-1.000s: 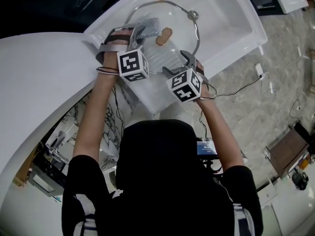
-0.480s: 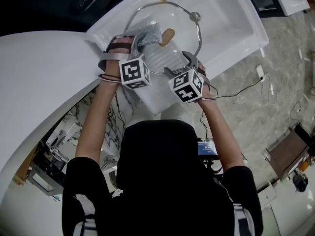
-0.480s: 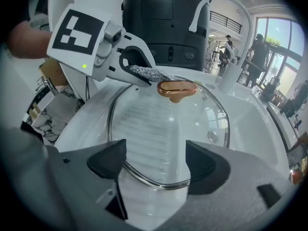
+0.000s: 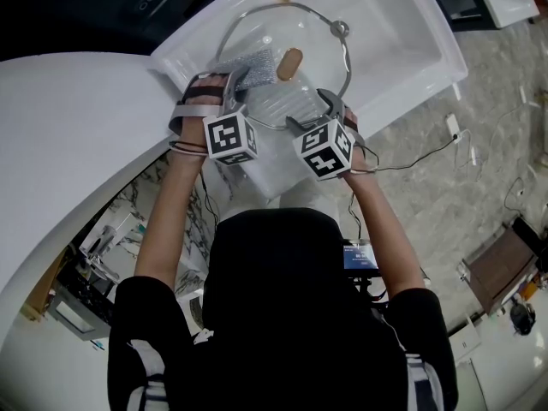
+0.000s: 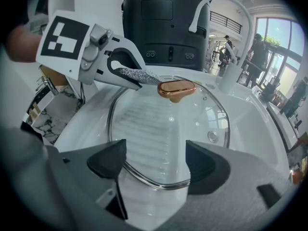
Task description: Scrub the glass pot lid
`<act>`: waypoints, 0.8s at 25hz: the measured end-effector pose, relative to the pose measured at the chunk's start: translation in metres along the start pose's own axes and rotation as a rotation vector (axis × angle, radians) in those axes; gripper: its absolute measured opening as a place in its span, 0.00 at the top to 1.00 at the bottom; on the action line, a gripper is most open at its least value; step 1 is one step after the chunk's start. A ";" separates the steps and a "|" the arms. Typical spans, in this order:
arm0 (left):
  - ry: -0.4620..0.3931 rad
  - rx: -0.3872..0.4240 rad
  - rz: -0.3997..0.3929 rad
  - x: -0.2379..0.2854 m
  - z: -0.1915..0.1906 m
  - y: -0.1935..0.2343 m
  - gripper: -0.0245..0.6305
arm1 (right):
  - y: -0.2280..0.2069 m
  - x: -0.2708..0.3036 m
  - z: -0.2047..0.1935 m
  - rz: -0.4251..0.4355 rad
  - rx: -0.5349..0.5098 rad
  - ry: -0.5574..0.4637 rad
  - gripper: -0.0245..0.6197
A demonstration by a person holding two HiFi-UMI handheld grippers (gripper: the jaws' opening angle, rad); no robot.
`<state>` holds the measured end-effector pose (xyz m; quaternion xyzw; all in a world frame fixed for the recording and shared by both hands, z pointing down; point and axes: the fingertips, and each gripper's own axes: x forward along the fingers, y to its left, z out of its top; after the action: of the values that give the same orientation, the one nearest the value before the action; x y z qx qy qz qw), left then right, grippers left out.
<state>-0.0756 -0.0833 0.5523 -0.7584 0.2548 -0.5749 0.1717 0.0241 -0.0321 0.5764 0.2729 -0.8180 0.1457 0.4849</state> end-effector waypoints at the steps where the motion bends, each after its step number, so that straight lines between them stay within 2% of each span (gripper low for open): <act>1: 0.001 -0.002 0.000 -0.001 0.000 -0.001 0.85 | 0.000 0.000 0.000 0.000 0.000 0.000 0.38; 20: 0.003 -0.017 0.008 -0.002 -0.002 -0.003 0.85 | -0.001 0.000 0.000 0.001 0.001 0.002 0.38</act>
<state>-0.0769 -0.0798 0.5530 -0.7579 0.2630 -0.5731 0.1671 0.0248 -0.0325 0.5764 0.2725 -0.8176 0.1464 0.4856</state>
